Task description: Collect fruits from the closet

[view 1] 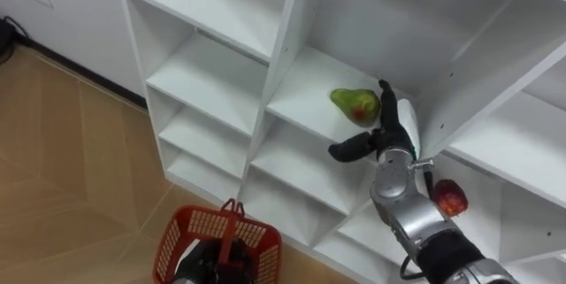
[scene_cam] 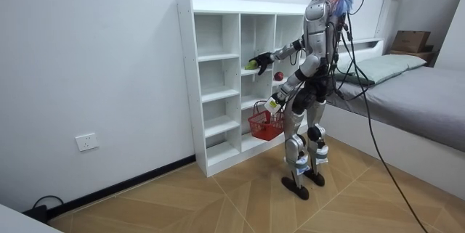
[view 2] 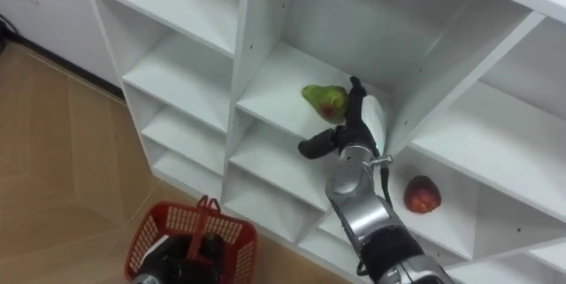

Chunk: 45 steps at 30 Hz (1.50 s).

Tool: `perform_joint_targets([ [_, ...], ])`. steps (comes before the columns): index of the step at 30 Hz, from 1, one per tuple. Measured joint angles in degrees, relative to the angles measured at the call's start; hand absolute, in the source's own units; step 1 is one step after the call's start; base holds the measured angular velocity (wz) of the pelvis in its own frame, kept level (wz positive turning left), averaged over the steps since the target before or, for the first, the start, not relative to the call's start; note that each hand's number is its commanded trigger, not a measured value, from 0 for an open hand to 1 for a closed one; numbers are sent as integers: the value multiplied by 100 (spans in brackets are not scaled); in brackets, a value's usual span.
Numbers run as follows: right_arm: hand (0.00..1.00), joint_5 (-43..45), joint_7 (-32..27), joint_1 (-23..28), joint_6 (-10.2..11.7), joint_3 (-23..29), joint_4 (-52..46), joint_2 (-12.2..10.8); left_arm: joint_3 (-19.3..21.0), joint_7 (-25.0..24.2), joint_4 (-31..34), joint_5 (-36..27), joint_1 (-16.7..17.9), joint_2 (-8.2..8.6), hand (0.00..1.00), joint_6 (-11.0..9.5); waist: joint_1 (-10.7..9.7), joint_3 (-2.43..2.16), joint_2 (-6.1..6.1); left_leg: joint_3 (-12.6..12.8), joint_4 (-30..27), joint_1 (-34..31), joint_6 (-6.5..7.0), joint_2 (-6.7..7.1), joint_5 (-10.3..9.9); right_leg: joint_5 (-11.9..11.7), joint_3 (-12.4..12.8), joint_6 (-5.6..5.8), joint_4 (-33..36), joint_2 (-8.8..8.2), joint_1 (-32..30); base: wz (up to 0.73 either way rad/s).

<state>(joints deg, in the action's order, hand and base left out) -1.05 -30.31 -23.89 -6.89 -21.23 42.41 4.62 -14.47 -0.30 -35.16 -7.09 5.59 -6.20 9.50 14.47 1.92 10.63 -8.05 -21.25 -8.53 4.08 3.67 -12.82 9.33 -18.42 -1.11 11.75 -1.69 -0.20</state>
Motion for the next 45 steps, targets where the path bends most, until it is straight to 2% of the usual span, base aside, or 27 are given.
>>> perform_joint_targets([
  [5, 0, -166, 173, -246, -14, 0, 312, 7, -3, -2, -28, -15, -1, -45, 100, -9, -3, 6, 7, 4, -17, 6, 6, -1, 4, -3, -22, -1, 2, -4, 27, 0],
  [15, 0, -365, 410, -301, -10, 11, 240, 72, 52, -19, -228, 9, -80, -92, 100, -44, -31, 14, 5, 4, -48, -40, 9, 0, 4, -12, -63, 1, 6, -12, -5, 0],
  [19, 0, -437, 634, -301, 97, 76, 175, 149, 75, -24, -295, 49, -93, -92, 100, -105, -80, 31, -56, 12, -67, -85, 16, -2, 9, -44, -62, 4, 5, -10, -37, 0],
  [23, 0, -1012, 949, -321, 327, 101, 157, 322, 116, -22, -315, 1, -106, -94, 100, -108, -162, 18, -76, 23, -66, -83, 30, -2, 21, -75, -59, 8, 2, -13, -37, 0],
  [24, 0, -1159, 990, -331, 353, 140, 141, 334, 125, -20, -312, -6, -110, -94, 100, -109, -161, 17, -77, 30, -66, -82, 31, -3, 23, -76, -52, 8, 2, -13, -37, -4],
  [26, 0, -2040, 1128, -445, 386, 507, 139, 336, 128, -7, -308, -20, -111, -93, 100, -127, -176, 11, -96, 72, -55, -58, 40, -6, 34, -81, -36, 11, 4, -20, -34, -7],
  [29, 0, -2703, 1305, -475, 394, 685, 143, 359, 138, 22, -309, -21, -102, -103, 100, -128, -163, 10, -102, 127, -17, 34, 46, -14, 37, -85, -23, 16, 3, -28, 23, -9],
  [45, 0, -3246, 1942, -479, 428, 830, 139, 428, 148, 89, -327, -18, -103, -90, 100, -130, -232, -1, -86, 172, 11, 96, 50, -27, 35, -92, -30, 27, 0, -33, 44, -1],
])
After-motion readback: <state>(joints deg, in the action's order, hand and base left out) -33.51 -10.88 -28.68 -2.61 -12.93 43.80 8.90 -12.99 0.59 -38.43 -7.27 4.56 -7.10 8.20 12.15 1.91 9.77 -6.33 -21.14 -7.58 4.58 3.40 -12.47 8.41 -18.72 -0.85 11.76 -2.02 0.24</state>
